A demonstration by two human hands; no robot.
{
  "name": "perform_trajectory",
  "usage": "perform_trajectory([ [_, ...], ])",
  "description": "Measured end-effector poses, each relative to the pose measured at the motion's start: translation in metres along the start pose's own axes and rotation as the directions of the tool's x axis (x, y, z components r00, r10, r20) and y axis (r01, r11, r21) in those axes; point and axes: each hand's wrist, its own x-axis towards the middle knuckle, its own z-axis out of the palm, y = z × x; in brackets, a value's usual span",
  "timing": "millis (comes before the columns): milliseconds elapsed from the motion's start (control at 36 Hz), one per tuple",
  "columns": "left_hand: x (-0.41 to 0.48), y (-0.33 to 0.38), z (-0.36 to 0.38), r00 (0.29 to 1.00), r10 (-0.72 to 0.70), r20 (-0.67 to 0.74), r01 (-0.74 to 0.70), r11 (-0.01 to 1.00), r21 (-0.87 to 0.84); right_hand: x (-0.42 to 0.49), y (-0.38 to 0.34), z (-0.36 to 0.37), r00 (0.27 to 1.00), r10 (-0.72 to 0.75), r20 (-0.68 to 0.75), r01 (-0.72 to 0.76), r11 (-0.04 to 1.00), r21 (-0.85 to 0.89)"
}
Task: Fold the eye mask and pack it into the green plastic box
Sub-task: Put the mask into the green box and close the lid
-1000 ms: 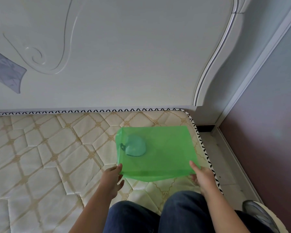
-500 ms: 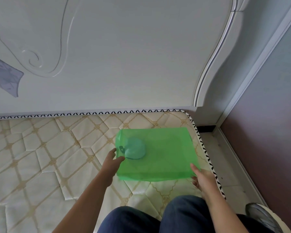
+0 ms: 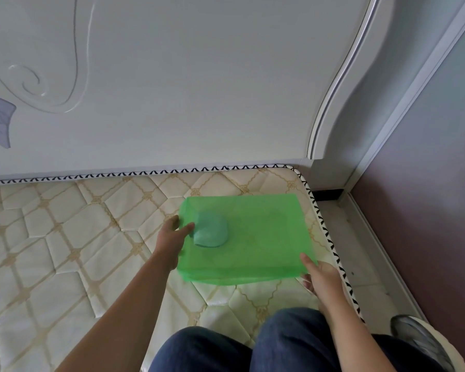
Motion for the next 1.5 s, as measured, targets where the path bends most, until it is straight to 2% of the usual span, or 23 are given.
perform_trajectory([
  [139, 0.004, -0.006, -0.001, 1.000, -0.019, 0.007, 0.019, 0.999, -0.043, 0.001, 0.001, 0.000, 1.000, -0.011, 0.002, 0.011, 0.999, -0.035],
  [333, -0.006, -0.016, 0.003, 1.000, 0.014, 0.001, -0.014, 0.996, 0.085, 0.001, 0.003, 0.000, 0.999, 0.015, 0.030, -0.015, 1.000, 0.004],
  [417, -0.009, -0.017, 0.000, 0.999, -0.011, 0.045, 0.003, 0.985, 0.174, 0.002, 0.004, 0.000, 0.999, 0.023, 0.031, -0.024, 0.999, 0.034],
  [500, -0.015, -0.017, -0.005, 0.982, -0.145, 0.121, 0.110, 0.960, 0.257, 0.001, 0.005, 0.001, 0.998, 0.050, 0.041, -0.054, 0.994, 0.100],
  [583, -0.024, -0.018, -0.012, 0.925, -0.326, 0.196, 0.252, 0.910, 0.328, 0.000, 0.003, 0.001, 0.995, 0.082, 0.058, -0.089, 0.987, 0.135],
  [667, -0.030, -0.020, -0.020, 0.872, -0.409, 0.267, 0.301, 0.880, 0.366, -0.001, 0.002, 0.001, 0.995, 0.086, 0.055, -0.093, 0.986, 0.135],
  [778, -0.038, -0.021, -0.022, 0.825, -0.439, 0.355, 0.362, 0.894, 0.264, -0.002, 0.001, 0.002, 0.994, 0.088, 0.061, -0.096, 0.984, 0.150],
  [917, -0.049, -0.025, -0.018, 0.846, -0.364, 0.389, 0.336, 0.931, 0.142, -0.003, -0.001, 0.004, 0.993, 0.094, 0.073, -0.104, 0.983, 0.152],
  [1056, -0.054, -0.028, -0.016, 0.819, -0.373, 0.436, 0.414, 0.910, 0.003, -0.004, -0.002, 0.003, 0.993, 0.078, 0.093, -0.093, 0.983, 0.160],
  [1334, -0.058, -0.028, -0.010, 0.836, -0.402, 0.373, 0.519, 0.799, -0.302, -0.001, 0.001, 0.005, 0.994, 0.069, 0.081, -0.087, 0.966, 0.242],
  [1500, -0.061, -0.028, -0.005, 0.852, -0.425, 0.307, 0.523, 0.726, -0.446, 0.000, 0.001, 0.005, 0.993, 0.071, 0.093, -0.094, 0.954, 0.284],
])
